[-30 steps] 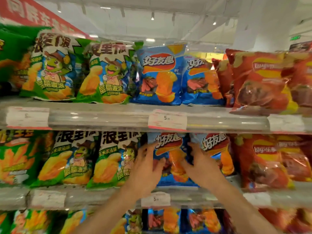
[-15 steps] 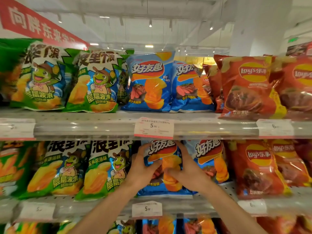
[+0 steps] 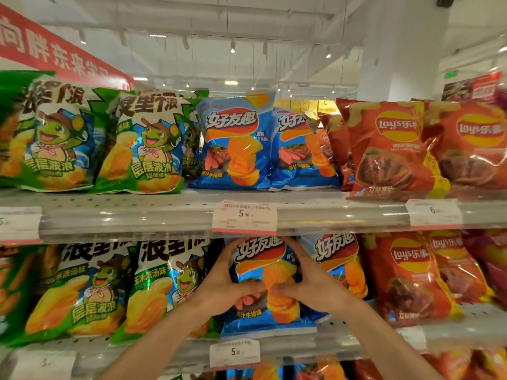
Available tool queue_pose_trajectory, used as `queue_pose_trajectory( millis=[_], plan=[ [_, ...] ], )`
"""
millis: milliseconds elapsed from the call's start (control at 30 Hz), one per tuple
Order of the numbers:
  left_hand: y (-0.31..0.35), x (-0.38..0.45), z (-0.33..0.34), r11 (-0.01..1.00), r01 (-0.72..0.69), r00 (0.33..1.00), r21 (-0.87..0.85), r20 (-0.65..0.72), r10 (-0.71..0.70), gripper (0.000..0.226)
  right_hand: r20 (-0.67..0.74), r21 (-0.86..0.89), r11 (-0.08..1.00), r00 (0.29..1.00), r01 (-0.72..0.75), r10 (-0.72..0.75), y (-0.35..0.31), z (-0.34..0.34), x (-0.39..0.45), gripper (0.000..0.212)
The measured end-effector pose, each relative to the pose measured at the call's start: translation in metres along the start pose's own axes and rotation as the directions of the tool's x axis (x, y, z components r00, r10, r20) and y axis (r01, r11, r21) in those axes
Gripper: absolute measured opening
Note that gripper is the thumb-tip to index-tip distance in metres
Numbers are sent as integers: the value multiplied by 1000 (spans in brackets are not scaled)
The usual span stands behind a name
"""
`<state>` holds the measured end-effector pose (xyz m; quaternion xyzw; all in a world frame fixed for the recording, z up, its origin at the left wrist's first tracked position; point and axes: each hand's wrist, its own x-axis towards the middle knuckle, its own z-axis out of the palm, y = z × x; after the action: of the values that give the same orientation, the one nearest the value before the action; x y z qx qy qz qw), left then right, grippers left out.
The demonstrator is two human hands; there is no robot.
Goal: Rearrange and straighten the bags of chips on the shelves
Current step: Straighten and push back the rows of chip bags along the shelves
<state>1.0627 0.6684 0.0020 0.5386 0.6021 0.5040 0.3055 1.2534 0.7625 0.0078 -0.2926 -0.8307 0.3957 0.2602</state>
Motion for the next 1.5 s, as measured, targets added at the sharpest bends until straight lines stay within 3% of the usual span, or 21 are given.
queue_pose_trajectory(
  millis=[267, 367, 433, 533, 633, 700, 767, 867, 1167, 1500],
  plan=[
    [7, -4, 3, 998, -40, 999, 47, -23, 41, 97, -34, 30, 1000, 999, 9, -8, 4, 8, -3, 104],
    [10, -9, 5, 989, -129, 991, 67, -38, 132, 96, -79, -2, 1000, 997, 15, -15, 6, 15, -2, 106],
    [6, -15, 3, 955, -224, 970, 195, -49, 237, 100, -98, -73, 997, 995, 1, -9, 4, 20, -4, 103],
    [-2, -29, -6, 783, -270, 932, 560, -51, 359, 85, -159, -369, 928, 987, -55, -5, -6, 27, -15, 96],
    [-10, -44, -25, 528, -285, 843, 800, -53, 535, 49, -229, -662, 739, 973, -126, -39, -20, 35, -24, 79],
    [-20, -47, -41, 405, -239, 803, 883, -54, 593, 41, -298, -763, 636, 937, -120, -180, -25, 46, -24, 66],
    [-33, -43, -54, 356, -126, 815, 926, -108, 569, 45, -327, -800, 596, 883, -69, -337, -24, 57, -16, 61],
    [-49, -37, -62, 288, -10, 848, 958, -144, 509, 55, -290, -809, 585, 897, -44, -333, -17, 77, 3, 68],
    [-61, -33, -63, 217, 12, 897, 976, -106, 429, 69, -274, -802, 592, 930, -81, -244, -2, 108, 21, 67],
    [-58, -34, -61, 273, 36, 885, 961, -158, 438, 75, -291, -776, 629, 912, -47, -290, -4, 105, 17, 67]
  ],
)
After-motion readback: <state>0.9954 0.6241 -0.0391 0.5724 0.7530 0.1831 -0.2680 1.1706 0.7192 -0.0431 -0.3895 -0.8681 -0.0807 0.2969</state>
